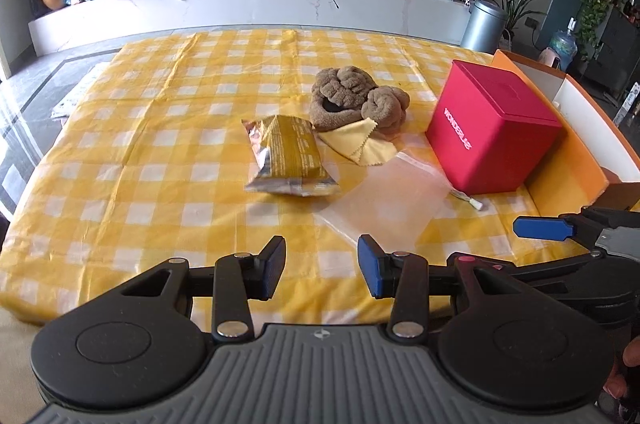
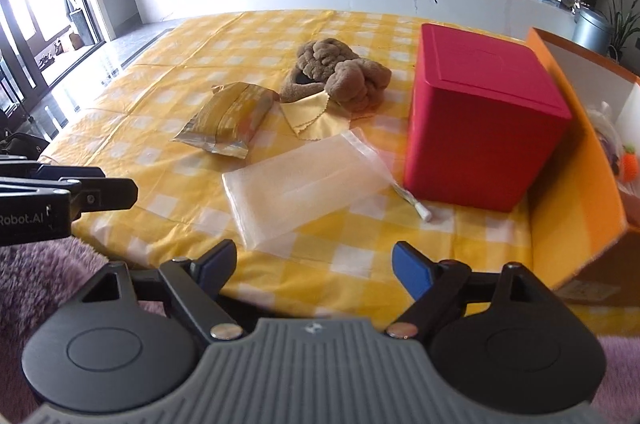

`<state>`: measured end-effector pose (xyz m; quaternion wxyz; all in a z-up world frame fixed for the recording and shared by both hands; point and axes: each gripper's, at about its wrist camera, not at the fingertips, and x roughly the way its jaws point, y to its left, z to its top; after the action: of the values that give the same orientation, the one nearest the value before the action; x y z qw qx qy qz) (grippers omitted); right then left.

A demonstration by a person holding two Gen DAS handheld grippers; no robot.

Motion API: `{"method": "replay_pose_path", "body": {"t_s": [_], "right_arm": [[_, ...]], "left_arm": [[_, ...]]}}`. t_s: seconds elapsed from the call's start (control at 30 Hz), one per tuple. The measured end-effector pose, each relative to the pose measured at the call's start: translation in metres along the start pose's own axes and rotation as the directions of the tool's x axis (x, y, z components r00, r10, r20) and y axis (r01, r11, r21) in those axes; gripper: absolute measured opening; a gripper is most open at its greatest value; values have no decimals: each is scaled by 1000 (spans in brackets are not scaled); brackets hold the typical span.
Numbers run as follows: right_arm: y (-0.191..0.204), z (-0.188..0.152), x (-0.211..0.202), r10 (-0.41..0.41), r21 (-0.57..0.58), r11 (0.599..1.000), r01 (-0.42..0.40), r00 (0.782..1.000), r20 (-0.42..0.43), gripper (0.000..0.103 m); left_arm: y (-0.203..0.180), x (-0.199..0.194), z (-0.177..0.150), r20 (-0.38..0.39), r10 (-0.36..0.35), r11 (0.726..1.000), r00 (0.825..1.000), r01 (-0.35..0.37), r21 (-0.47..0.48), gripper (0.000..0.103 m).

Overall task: Organize soft objects
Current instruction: 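Reach the left tool to the gold snack packet and grasp it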

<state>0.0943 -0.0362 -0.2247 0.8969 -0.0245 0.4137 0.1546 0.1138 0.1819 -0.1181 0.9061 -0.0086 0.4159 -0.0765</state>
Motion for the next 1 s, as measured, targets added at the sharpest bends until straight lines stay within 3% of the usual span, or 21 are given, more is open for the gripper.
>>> {"method": "replay_pose_path", "body": {"t_s": [0.13, 0.37, 0.7, 0.83, 1.0], "right_arm": [[6, 17, 20, 5, -35, 999, -4, 1000, 9, 84], [10, 47, 59, 14, -58, 998, -14, 1000, -2, 83], [18, 74, 103, 22, -169, 985, -25, 1000, -20, 81], [18, 81, 115, 24, -197, 980, -28, 999, -23, 81], [17, 89, 124, 21, -226, 974, -24, 1000, -16, 81]], "left_arm": [[4, 19, 21, 0, 11, 999, 1000, -11, 39, 59], [16, 62, 51, -42, 12, 1000, 999, -11, 28, 70], [28, 122, 75, -137, 29, 1000, 990, -30, -1, 72], [30, 140, 80, -177, 27, 999, 984, -34, -33, 79], [25, 159, 78, -208, 63, 998, 976, -67, -11, 79]]}}
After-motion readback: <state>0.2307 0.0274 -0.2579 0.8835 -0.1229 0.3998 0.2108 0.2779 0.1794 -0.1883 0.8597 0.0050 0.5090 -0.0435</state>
